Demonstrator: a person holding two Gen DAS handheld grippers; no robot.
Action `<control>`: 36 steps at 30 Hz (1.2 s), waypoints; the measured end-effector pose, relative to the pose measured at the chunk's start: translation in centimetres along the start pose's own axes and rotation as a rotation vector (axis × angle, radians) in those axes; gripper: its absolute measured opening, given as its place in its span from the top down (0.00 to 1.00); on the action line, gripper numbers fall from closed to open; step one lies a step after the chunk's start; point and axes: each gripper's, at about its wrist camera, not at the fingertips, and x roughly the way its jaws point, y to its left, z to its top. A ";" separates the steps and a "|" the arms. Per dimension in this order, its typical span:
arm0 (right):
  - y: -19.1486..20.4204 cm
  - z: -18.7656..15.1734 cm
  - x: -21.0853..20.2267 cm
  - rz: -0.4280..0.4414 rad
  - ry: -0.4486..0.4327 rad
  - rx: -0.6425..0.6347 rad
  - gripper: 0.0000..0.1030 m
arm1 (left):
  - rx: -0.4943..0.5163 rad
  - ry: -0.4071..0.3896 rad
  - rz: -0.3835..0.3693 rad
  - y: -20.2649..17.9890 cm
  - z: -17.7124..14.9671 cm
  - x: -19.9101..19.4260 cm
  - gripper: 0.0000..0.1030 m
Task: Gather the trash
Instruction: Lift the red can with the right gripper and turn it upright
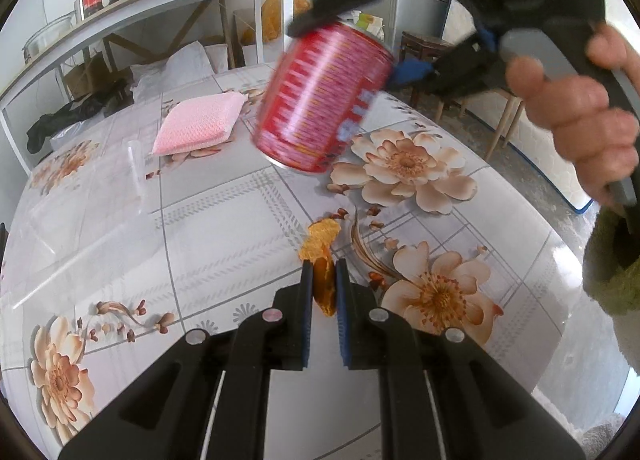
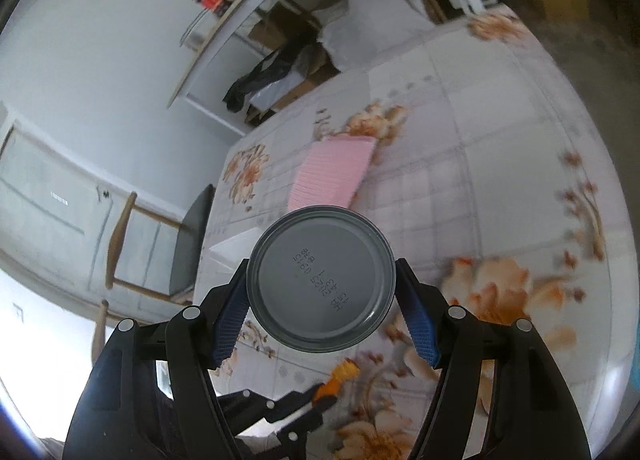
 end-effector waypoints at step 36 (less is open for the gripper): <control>1.8 -5.5 3.8 -0.291 0.372 -0.359 0.38 | -0.131 0.015 0.024 4.0 -2.6 -2.6 0.90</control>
